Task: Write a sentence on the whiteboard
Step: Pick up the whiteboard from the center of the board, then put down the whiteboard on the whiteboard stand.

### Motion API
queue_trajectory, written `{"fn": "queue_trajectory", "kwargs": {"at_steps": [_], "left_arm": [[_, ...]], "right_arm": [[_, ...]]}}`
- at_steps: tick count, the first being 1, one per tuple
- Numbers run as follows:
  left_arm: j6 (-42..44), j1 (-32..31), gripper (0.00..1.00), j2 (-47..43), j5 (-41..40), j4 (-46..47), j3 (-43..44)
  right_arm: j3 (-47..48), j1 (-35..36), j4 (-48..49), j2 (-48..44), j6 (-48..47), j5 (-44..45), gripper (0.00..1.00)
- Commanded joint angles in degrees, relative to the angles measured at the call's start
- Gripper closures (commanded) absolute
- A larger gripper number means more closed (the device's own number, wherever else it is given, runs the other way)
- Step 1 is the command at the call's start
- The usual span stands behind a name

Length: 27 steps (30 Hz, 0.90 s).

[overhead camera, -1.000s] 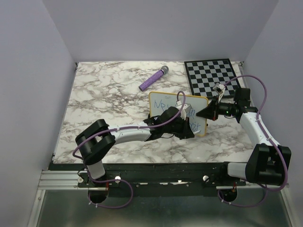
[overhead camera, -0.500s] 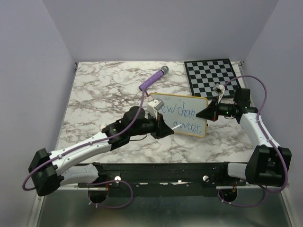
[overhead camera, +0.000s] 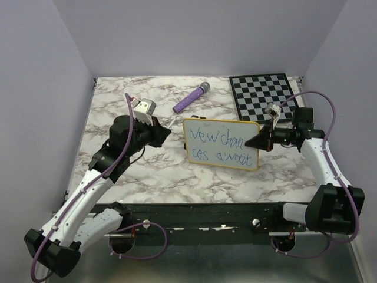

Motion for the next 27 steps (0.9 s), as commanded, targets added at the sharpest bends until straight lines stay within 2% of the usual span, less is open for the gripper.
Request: {"fn": "queue_trajectory", "kwargs": {"at_steps": [1,8,11,12,17,24,27], "left_arm": [[10.2,2.3,1.0,-3.2,-4.4,-6.7,2.5],[13.2,3.7,1.0,-9.2,-8.2,-1.8,-4.2],[12.5,4.9,1.0,-12.5,-7.7,0.9,-8.2],[12.4,5.2,1.0,-13.3,-6.7,1.4,-9.7],[12.2,5.7,1.0,-18.0,-8.1,1.7,-11.9],[12.3,5.7,1.0,-18.1,-8.1,1.6,-12.4],[12.4,5.8,1.0,-17.9,-8.4,1.6,-12.5]], "right_arm": [[4.2,-0.3,-7.5,-0.7,-6.2,-7.1,0.99],[11.8,-0.3,-13.6,0.9,-8.3,-8.8,0.99],[16.1,-0.3,-13.0,1.5,-5.9,-9.6,0.99],[16.9,-0.3,-12.0,1.8,-2.5,-9.7,0.99],[16.5,-0.3,8.5,1.8,14.5,-6.6,0.99],[18.3,-0.1,18.7,7.6,23.4,-6.4,0.99],[17.6,0.3,26.1,9.0,28.6,-6.9,0.99]]}}
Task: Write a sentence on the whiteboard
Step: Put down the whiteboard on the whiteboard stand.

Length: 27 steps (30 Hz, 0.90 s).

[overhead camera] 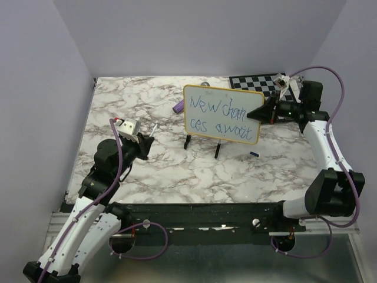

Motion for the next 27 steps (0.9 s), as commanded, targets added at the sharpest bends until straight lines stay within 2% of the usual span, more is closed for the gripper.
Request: {"fn": "queue_trajectory", "kwargs": {"at_steps": [1,6,10,11,19,27], "left_arm": [[1.0,0.7,1.0,0.2,-1.4,1.0,-0.2],[0.9,1.3,1.0,-0.2,-1.3,1.7,-0.7],[1.0,1.5,1.0,-0.3,-2.0,1.9,-1.0],[1.0,1.6,1.0,-0.4,-2.1,1.9,-1.0],[1.0,2.2,1.0,0.5,-1.3,2.1,-1.1],[0.8,2.8,1.0,1.1,-0.3,2.2,-1.0]], "right_arm": [[0.5,0.4,17.1,1.4,11.3,-3.8,0.99],[-4.1,3.2,29.9,3.5,19.8,-1.6,0.99],[-10.0,4.0,48.5,5.4,27.3,-0.2,0.99],[-11.3,4.1,50.6,6.1,28.3,-0.2,0.99],[-14.5,4.1,58.7,11.5,29.9,0.4,0.99],[-16.9,4.0,59.7,15.2,30.6,0.8,0.99]]}}
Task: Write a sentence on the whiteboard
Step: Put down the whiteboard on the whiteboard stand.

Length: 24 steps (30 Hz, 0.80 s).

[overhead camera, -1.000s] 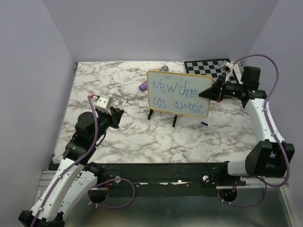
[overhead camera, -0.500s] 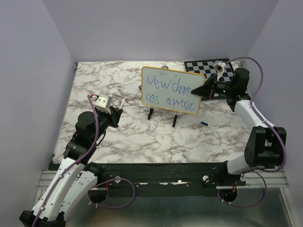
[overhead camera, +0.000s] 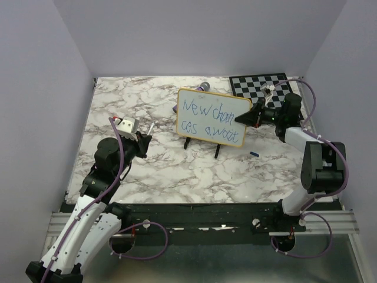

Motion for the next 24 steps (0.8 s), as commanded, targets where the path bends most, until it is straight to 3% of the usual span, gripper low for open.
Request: {"fn": "queue_trajectory", "kwargs": {"at_steps": [1,10,16,24], "left_arm": [[0.7,0.6,1.0,0.3,0.5,1.3,-0.3],[0.5,0.8,1.0,0.0,1.2,1.4,-0.3],[0.4,0.9,1.0,-0.2,1.5,1.4,-0.3],[0.3,1.0,1.0,-0.4,1.5,1.4,-0.3]], "right_arm": [[-1.2,-0.1,5.1,1.4,0.9,0.4,0.99],[0.5,-0.2,-3.7,4.3,-4.3,2.2,0.99],[3.3,-0.2,-13.2,6.5,-6.5,2.2,0.93],[5.1,-0.3,-18.8,7.9,-7.4,5.8,0.85]]}}
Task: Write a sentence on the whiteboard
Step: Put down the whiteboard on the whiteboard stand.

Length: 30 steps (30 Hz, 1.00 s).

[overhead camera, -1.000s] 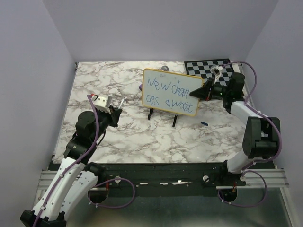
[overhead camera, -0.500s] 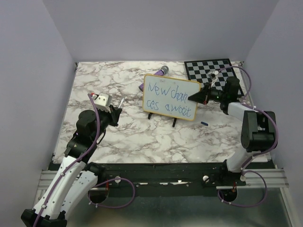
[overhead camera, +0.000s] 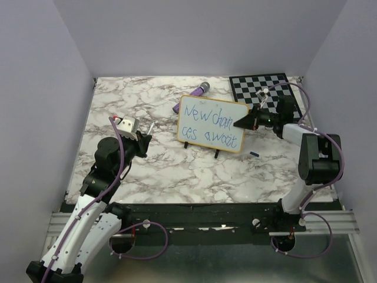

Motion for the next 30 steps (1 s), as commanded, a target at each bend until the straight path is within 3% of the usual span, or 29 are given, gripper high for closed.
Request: {"fn": "queue_trajectory", "kwargs": {"at_steps": [1,16,25,30], "left_arm": [[0.3,0.6,1.0,-0.8,1.0,1.1,-0.3],[0.1,0.8,1.0,-0.9,1.1,1.1,-0.4],[0.1,0.8,1.0,-0.8,1.2,1.3,-0.4],[0.1,0.9,1.0,-0.9,1.4,1.3,-0.3]], "right_arm": [[3.0,-0.3,-6.3,2.2,-3.1,2.9,0.85],[9.0,-0.5,-23.1,3.2,-15.3,6.3,0.72],[9.1,-0.4,-27.4,1.6,-21.2,6.4,0.64],[9.4,-0.5,-28.8,0.5,-22.9,7.5,0.38]]}}
